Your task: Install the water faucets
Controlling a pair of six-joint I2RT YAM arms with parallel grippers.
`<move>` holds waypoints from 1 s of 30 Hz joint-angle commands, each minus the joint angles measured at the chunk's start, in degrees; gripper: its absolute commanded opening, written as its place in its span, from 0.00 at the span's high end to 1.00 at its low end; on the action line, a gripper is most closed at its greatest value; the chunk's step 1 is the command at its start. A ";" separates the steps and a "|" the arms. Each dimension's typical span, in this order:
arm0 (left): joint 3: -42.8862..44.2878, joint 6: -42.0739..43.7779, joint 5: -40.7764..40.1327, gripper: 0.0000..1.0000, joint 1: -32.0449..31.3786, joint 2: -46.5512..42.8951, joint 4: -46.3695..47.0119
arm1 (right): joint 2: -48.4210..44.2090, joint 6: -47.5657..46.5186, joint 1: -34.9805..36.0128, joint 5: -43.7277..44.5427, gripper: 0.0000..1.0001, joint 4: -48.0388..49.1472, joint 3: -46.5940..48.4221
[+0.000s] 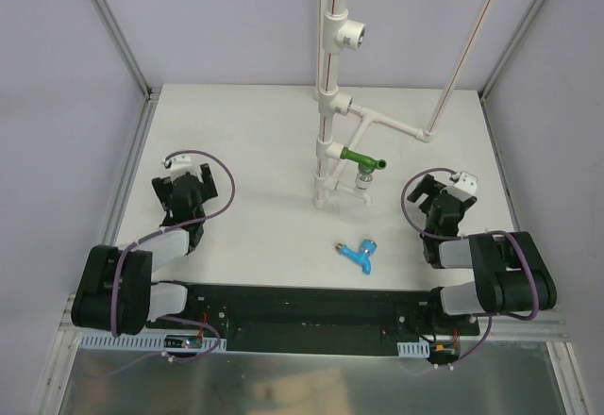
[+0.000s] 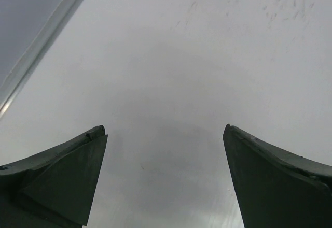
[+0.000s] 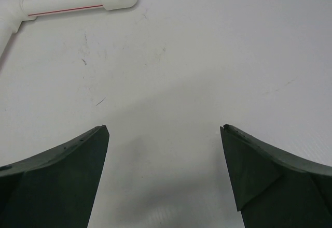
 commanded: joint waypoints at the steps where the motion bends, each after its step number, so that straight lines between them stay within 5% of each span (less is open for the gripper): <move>1: 9.13 -10.00 -8.26 0.00 -1.38 -8.94 -22.49 | -5.93 0.92 0.72 5.37 0.01 5.50 -2.59; 6: 13.18 -20.38 -6.50 0.01 -1.65 -14.04 -35.17 | -26.40 20.32 0.55 19.20 0.01 -43.84 9.34; 11: 18.98 -30.86 -0.47 0.00 -1.38 -16.69 -51.09 | -34.33 26.41 0.54 13.60 0.01 -64.62 15.86; 19: 19.08 -31.74 16.16 0.00 -1.38 -25.29 -54.79 | -38.56 31.60 1.24 -16.61 0.09 -78.55 18.69; 24: 17.59 -32.70 24.08 0.03 -4.01 -27.59 -55.41 | -42.16 33.80 6.59 -24.04 0.10 -80.13 13.85; 30: 18.02 -34.90 11.36 0.02 -26.05 -23.91 -55.32 | -43.40 35.99 14.16 -22.99 0.11 -83.21 11.74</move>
